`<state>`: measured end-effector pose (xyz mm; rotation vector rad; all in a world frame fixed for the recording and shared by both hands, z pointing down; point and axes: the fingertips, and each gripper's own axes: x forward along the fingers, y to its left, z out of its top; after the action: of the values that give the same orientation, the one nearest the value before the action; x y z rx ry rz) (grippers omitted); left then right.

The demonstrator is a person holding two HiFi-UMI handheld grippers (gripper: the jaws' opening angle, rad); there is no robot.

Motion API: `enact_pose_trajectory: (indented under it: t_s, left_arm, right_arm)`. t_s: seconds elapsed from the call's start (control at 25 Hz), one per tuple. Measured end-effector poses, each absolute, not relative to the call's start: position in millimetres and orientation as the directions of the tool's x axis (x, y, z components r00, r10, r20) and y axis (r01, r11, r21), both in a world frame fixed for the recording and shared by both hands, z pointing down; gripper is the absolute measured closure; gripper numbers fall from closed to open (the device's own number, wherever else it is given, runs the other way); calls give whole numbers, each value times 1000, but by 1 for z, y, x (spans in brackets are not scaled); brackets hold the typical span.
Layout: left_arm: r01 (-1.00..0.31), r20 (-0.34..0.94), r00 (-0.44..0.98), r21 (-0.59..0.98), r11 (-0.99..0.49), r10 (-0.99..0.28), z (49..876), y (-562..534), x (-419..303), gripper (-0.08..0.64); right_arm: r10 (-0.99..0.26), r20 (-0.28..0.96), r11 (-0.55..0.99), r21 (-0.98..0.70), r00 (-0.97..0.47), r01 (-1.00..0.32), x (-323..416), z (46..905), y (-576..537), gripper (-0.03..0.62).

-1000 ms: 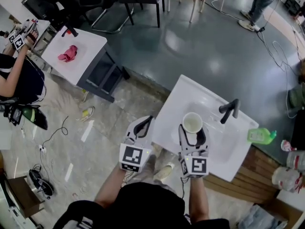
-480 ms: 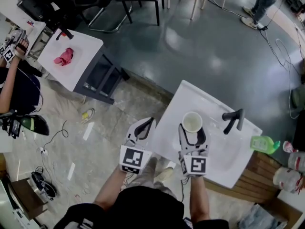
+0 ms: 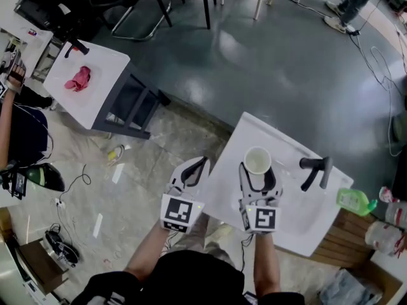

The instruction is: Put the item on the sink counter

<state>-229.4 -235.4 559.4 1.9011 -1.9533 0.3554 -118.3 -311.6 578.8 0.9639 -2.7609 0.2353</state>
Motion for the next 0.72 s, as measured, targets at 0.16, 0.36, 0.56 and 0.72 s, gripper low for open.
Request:
enact_pose_trajectory:
  t_s: [0.16,0.36,0.56,0.72]
  left_arm:
    - [-994,460,6,102,46,-888,570,-247,-235,557]
    - [-992,479,12,119,52,-878,581,-258,-242,558]
    - [-991,499,13,123,56,-867,593,-264,-245,557]
    - [-991,506,10,122,60,-863,600,-268,-248,558]
  right_arm:
    - [-587,269,780,-62,-763,-622,-125,593,-325,307]
    - [-594,280,772,-64,-754,-632,-133,605,-340,307]
    - [-599,288,767,-62,-747,-639,-138,618,-354,307]
    - [-598,289,769,-56,-747,-637,-141,626,-361,307]
